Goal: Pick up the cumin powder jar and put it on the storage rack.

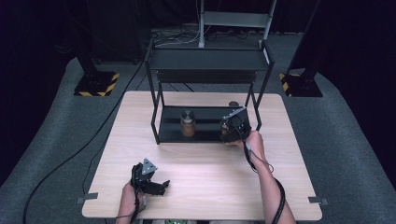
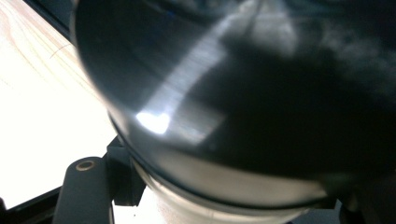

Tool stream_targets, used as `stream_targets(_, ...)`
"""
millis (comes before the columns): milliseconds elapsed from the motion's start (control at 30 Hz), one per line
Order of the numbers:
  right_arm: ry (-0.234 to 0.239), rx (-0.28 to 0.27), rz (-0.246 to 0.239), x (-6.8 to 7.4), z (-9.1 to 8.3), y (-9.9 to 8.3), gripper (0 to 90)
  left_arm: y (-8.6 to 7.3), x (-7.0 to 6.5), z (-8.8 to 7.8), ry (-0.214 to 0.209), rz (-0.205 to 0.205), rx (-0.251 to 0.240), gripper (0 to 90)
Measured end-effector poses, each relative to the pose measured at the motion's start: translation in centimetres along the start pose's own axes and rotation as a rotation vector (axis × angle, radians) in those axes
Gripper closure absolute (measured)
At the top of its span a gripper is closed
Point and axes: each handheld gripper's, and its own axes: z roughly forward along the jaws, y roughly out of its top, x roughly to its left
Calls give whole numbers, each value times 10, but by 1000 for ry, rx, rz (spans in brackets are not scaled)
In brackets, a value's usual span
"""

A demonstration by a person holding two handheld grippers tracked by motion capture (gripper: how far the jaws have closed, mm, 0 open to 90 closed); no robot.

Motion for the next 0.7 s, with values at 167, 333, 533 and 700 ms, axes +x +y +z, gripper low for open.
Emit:
stream_targets(167, 1, -3, 0, 0, 3, 2, 303, 0, 0, 0, 0, 0, 0, 3)
stream_targets(333, 2, -6, 0, 1, 5, 4, 303, 0, 0, 0, 0, 0, 0, 3)
stream_targets(533, 9, -15, 5, 2, 8, 6, 303, 0, 0, 0, 0, 0, 0, 3)
stream_targets(700, 11, -20, 11, 2, 11, 6, 303, 0, 0, 0, 0, 0, 0, 4)
